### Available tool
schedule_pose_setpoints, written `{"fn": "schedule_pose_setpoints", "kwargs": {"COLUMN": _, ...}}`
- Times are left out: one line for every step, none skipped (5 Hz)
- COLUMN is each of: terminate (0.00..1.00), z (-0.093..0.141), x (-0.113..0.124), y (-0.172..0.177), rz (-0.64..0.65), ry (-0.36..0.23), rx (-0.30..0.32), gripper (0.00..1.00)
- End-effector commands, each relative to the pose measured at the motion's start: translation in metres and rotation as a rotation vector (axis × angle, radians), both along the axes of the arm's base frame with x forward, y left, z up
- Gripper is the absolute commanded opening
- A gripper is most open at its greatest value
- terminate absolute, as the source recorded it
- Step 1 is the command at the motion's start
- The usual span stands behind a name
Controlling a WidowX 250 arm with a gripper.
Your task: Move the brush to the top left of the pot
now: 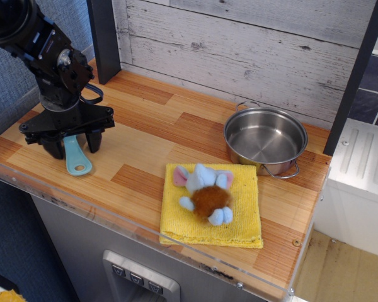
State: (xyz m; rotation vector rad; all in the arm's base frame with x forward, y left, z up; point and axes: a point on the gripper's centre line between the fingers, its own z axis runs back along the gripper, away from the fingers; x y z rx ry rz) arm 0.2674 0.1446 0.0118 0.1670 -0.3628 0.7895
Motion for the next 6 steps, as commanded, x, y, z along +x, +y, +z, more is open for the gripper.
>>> {"fn": "schedule_pose_setpoints", "kwargs": {"terminate": 0.00, "z": 0.007, "x": 0.002, "y": -0.014, "rz": 0.005, "ry": -0.001, "rx": 0.036, "gripper": 0.00}}
{"fn": "schedule_pose_setpoints", "kwargs": {"terminate": 0.00, "z": 0.015, "x": 0.004, "y": -0.019, "rz": 0.004, "ry": -0.013, "rx": 0.041, "gripper": 0.00}}
{"fn": "schedule_pose_setpoints", "kwargs": {"terminate": 0.00, "z": 0.025, "x": 0.007, "y": -0.025, "rz": -0.002, "ry": -0.024, "rx": 0.056, "gripper": 0.00}}
{"fn": "schedule_pose_setpoints", "kwargs": {"terminate": 0.00, "z": 0.042, "x": 0.017, "y": -0.028, "rz": -0.003, "ry": -0.069, "rx": 0.069, "gripper": 0.00}}
{"fn": "schedule_pose_setpoints", "kwargs": {"terminate": 0.00, "z": 0.063, "x": 0.033, "y": -0.030, "rz": -0.014, "ry": -0.127, "rx": 0.090, "gripper": 0.00}}
{"fn": "schedule_pose_setpoints", "kwargs": {"terminate": 0.00, "z": 0.070, "x": 0.057, "y": -0.041, "rz": -0.056, "ry": -0.148, "rx": 0.096, "gripper": 0.00}}
